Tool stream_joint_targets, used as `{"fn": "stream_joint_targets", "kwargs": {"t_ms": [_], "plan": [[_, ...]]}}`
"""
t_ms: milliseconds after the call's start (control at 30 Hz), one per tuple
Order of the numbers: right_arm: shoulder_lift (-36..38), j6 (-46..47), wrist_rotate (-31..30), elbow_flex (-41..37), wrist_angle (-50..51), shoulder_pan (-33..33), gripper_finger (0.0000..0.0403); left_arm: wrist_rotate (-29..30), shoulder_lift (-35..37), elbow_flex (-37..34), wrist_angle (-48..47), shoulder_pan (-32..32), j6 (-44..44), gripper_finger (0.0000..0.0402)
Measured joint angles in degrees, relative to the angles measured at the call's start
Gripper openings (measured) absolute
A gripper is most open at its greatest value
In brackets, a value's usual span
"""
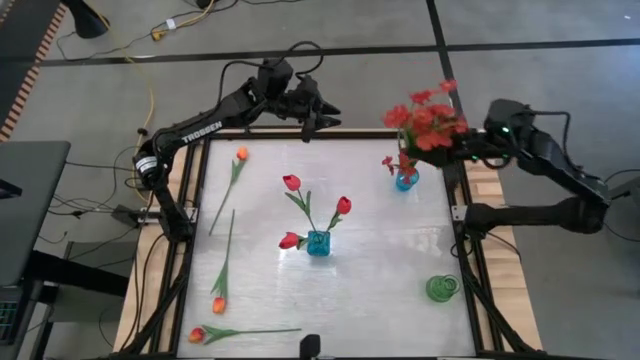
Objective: Sort flowers into vase by color
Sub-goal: Put the orange flower into the top blue vase
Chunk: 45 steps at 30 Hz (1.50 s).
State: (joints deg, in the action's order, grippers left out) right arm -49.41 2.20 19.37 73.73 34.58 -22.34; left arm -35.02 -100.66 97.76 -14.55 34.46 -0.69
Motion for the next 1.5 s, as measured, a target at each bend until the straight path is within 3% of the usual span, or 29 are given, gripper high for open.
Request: {"fn": "stream_joint_targets", "kwargs": {"t_ms": [100, 267, 600, 867, 1133, 1233, 1500], "plan": [[3.5, 1.5, -2.5, 0.0, 5.3, 2.0, 0.004, 0.8, 0.0, 0.0, -0.2, -0.1, 1.2, 0.0171], [8.5, 4.1, -14.6, -2.1, 12.1, 5.9, 0.0038, 1.1, 0.0, 0.0, -0.2, 0.0, 1.8, 0.0171], [25.1, 10.4, -33.3, -29.4, -7.5, 8.5, 0.0039, 1.2, 0.0, 0.0, -0.2, 0.0, 0.6, 0.0171], [30.7, 9.0, -37.0, -37.9, -10.2, 8.5, 0.0039, 0.9, 0.0, 0.0, -1.6, 0.0, 1.3, 0.0171], [32.4, -5.2, -37.8, -38.6, -11.0, 8.4, 0.0038, 0.0, 0.0, 0.0, -4.2, 0.0, 3.0, 0.0171], [32.2, -9.1, -37.7, -38.6, -10.8, 8.4, 0.0038, 2.2, 0.0, 0.0, -5.8, -0.4, 4.5, 0.0171], [35.5, -7.1, -37.8, -46.4, -17.4, 8.4, 0.0038, 4.2, 0.0, 0.0, -3.8, -0.8, 0.1, 0.0171]]}}
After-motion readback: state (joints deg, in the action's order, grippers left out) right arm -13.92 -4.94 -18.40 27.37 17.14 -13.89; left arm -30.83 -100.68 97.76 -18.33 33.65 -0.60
